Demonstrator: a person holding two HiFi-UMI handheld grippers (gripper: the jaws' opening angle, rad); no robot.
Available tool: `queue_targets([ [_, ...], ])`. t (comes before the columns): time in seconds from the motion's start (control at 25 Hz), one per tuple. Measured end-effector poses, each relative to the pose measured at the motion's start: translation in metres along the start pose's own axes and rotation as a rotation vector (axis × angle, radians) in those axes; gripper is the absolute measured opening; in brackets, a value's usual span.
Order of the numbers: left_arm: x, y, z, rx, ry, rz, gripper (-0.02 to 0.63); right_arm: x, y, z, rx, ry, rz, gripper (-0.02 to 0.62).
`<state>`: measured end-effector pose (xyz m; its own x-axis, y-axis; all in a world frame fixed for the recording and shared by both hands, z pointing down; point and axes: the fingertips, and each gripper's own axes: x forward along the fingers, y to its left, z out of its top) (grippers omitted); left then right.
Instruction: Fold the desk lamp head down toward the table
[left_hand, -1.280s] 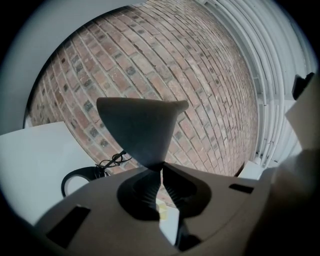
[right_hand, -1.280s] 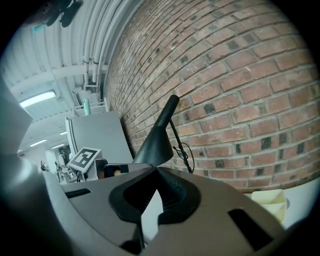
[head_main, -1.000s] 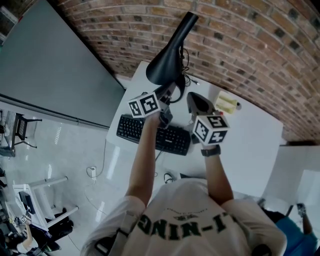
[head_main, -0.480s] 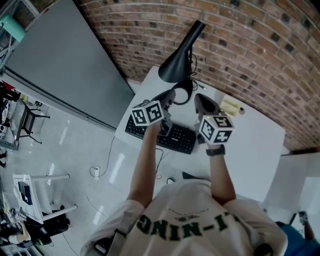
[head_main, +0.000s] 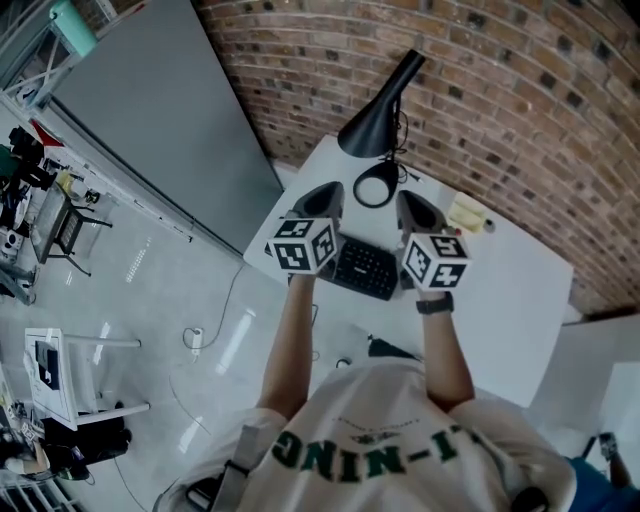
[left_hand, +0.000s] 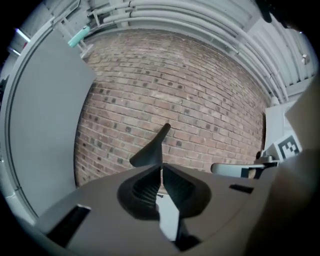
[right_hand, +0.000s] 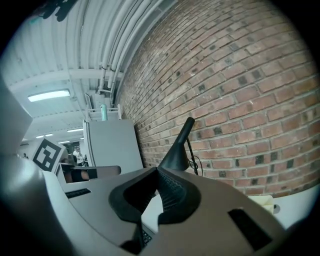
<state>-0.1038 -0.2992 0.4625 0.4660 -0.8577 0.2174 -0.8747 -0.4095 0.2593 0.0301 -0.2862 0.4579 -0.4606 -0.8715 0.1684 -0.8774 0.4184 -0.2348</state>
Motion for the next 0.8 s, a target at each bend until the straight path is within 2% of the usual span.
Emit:
queue_targets([
  [0.64,-0.079,-0.031,0.005,0.169,-0.143,0.116,0.002,-0.069,0.019,-0.001,-0.093,-0.069,-0.105,0.002],
  [0.8,-0.099,-0.039,0.002,0.189,-0.171,0.113,0.002,-0.087,0.027,-0.008,-0.102,-0.076,-0.116,0.002],
])
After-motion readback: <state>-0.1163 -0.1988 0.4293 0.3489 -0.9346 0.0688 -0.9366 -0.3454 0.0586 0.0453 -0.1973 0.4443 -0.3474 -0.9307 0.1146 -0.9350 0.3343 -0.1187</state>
